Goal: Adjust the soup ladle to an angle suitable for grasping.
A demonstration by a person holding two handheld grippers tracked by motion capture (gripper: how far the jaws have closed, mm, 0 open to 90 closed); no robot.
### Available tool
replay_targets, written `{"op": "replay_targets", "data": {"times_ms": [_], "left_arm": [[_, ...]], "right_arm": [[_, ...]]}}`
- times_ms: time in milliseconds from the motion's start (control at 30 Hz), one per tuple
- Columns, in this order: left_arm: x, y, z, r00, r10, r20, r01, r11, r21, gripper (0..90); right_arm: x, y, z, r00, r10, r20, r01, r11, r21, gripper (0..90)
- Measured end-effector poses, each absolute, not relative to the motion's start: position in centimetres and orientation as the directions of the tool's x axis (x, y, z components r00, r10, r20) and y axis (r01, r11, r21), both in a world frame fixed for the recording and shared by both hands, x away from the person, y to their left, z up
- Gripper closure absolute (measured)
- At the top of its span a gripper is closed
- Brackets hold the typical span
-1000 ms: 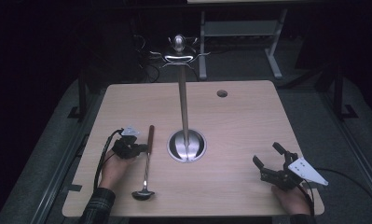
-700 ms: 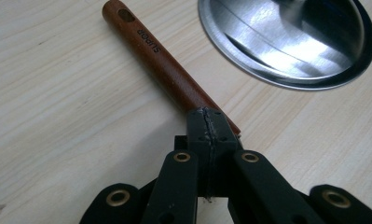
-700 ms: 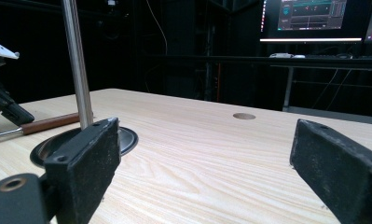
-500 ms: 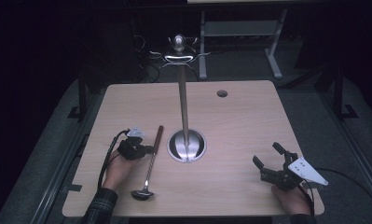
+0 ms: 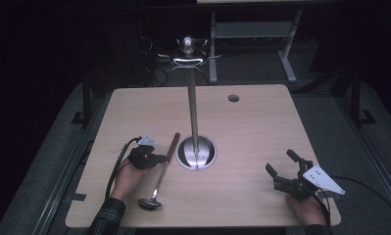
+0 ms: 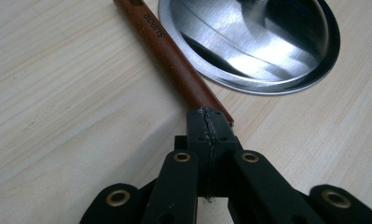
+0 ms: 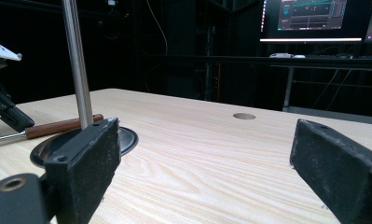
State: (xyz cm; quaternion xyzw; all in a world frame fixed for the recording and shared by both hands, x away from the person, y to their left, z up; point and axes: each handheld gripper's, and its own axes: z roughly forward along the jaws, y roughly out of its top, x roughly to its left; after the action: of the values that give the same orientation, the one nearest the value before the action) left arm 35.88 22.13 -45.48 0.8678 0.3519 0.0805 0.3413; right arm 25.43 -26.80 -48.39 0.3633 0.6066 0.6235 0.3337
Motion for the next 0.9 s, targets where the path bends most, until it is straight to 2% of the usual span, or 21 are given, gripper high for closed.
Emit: {"op": "replay_targets", "data": {"times_ms": [233, 367, 533, 700, 900], "left_arm": [[35.9, 22.1, -45.4, 0.74, 0.665, -0.101, 0.56, -0.526, 0.64, 89.8], [35.0, 22.3, -43.7, 0.72, 0.684, -0.116, 0.592, -0.517, 0.618, 89.8], [32.9, 22.0, -42.5, 0.745, 0.656, -0.123, 0.594, -0.569, 0.569, 89.8], [30.6, 21.3, -42.2, 0.736, 0.649, -0.192, 0.645, -0.587, 0.489, 89.8], [29.3, 20.6, -42.9, 0.745, 0.639, -0.194, 0.65, -0.627, 0.429, 89.7]], "right_arm": [[25.4, -26.8, -48.4, -0.514, 0.857, 0.048, 0.024, -0.041, 0.999, 8.0], [25.4, -26.8, -48.4, -0.516, 0.855, 0.048, 0.025, -0.041, 0.999, 7.9], [25.4, -26.8, -48.4, -0.518, 0.854, 0.048, 0.025, -0.041, 0.999, 8.0], [25.4, -26.8, -48.4, -0.52, 0.853, 0.05, 0.027, -0.042, 0.999, 8.0], [25.4, -26.8, -48.4, -0.519, 0.853, 0.049, 0.026, -0.042, 0.999, 8.0]]}}
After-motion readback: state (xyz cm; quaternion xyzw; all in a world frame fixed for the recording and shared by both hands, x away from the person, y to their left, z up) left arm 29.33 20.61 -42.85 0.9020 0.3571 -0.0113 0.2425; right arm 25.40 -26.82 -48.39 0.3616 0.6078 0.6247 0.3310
